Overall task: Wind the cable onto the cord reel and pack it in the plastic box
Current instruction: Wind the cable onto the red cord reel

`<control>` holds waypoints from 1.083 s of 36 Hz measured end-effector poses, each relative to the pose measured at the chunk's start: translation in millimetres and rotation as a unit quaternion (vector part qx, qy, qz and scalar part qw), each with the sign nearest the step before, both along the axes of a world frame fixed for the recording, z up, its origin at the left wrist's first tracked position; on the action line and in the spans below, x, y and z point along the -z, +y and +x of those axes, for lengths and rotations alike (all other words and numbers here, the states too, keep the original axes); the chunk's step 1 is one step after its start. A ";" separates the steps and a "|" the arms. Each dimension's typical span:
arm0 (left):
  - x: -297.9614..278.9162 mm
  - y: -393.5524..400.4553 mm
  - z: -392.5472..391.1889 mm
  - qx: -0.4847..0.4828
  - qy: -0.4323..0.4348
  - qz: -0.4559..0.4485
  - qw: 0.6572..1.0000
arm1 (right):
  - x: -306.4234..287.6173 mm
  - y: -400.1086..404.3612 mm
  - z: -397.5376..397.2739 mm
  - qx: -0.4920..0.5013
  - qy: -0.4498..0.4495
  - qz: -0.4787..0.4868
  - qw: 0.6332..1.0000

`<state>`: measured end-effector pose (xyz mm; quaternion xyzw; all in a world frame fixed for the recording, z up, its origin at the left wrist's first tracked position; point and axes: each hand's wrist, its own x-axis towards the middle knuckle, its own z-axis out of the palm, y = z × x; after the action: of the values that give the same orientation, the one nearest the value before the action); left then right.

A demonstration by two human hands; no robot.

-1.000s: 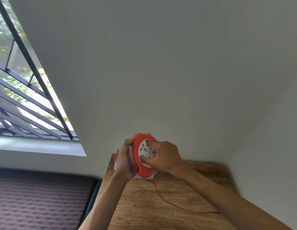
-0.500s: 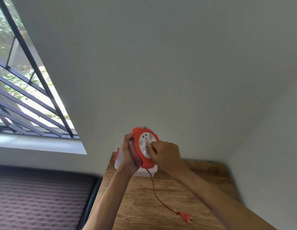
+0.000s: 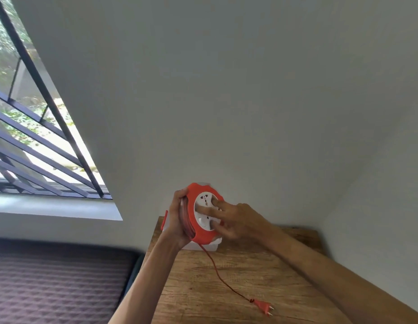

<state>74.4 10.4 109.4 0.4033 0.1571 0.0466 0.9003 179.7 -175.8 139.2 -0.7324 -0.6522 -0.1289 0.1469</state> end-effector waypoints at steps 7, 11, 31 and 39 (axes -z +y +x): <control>-1.6 -13.7 -4.0 0.037 -0.019 0.001 0.999 | -7.4 2.0 4.4 0.007 -0.097 0.008 0.995; -5.6 -20.7 -4.6 0.030 -0.041 0.009 0.999 | -5.6 9.8 -7.0 0.125 -0.004 0.112 0.986; -1.8 -28.4 -2.1 -0.039 -0.053 0.018 0.998 | 28.8 20.2 -26.9 0.269 0.249 0.137 0.920; 9.7 -11.4 -4.5 -0.035 0.005 -0.024 0.999 | 12.5 0.9 3.4 0.058 0.055 0.004 0.997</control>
<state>69.9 -1.0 99.8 0.3765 0.1770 0.0722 0.9065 183.1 -174.9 126.7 -0.7746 -0.5987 -0.0997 0.1777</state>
